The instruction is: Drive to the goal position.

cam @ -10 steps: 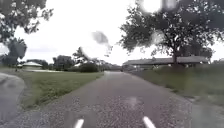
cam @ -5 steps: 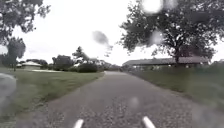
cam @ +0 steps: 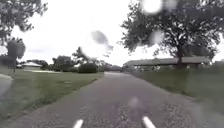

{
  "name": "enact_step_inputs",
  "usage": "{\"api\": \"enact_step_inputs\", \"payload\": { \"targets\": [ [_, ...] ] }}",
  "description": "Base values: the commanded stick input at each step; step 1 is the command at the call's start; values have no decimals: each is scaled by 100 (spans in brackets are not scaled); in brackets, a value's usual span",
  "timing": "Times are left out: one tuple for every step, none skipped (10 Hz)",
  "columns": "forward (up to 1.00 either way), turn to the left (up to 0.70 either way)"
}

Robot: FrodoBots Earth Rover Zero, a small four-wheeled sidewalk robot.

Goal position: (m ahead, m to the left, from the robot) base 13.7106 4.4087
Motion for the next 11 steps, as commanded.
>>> {"api": "enact_step_inputs", "payload": {
  "targets": [
    [70, 0],
    [70, 0],
    [70, 0],
    [70, 0],
    [70, 0],
    [70, 0],
    [70, 0],
    [70, 0],
    [70, 0],
    [70, 0],
    [70, 0]
  ]
}}
